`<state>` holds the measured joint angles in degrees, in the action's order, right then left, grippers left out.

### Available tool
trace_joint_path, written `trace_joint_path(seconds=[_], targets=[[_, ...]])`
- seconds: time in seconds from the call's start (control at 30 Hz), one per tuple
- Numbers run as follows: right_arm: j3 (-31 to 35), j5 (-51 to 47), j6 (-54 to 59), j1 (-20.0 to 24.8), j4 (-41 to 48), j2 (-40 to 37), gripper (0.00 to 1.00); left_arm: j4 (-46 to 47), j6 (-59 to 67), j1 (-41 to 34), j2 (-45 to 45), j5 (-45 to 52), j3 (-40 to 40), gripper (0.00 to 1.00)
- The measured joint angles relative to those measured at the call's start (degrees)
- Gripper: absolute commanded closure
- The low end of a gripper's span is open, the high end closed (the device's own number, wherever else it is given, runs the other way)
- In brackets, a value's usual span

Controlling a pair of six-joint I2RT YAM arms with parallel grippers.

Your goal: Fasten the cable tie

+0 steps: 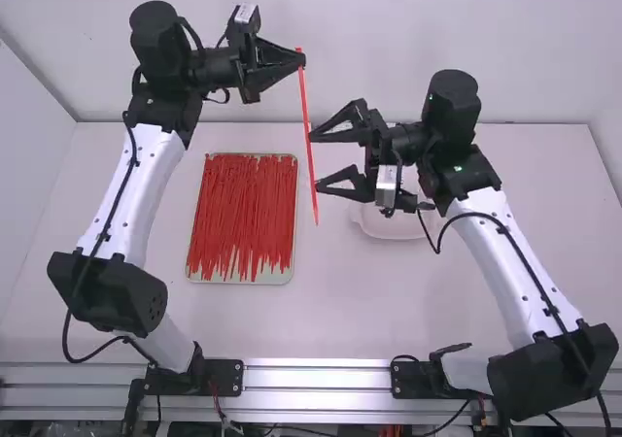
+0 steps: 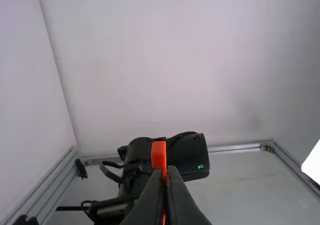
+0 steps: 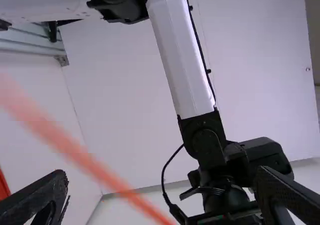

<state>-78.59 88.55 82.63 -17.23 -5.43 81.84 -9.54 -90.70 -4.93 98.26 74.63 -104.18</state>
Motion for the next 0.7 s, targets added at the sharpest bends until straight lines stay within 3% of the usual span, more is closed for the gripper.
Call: trace_joint_path(seconds=[0.53,0.6,0.7], targets=[[0.0,0.02,3.8,-0.02,0.0,0.02,0.01,-2.34,-2.95,0.02,0.0,-1.01,0.0,0.98],[0.0,0.04,4.2,0.0,-0.13,0.02,0.05,-2.36,-2.95,0.07,0.0,-1.57,0.0,0.98],[0.0,0.0,4.59,-0.24,-0.35,0.0,0.29,-2.45,-2.91,0.17,0.0,-2.75,0.0,0.98]])
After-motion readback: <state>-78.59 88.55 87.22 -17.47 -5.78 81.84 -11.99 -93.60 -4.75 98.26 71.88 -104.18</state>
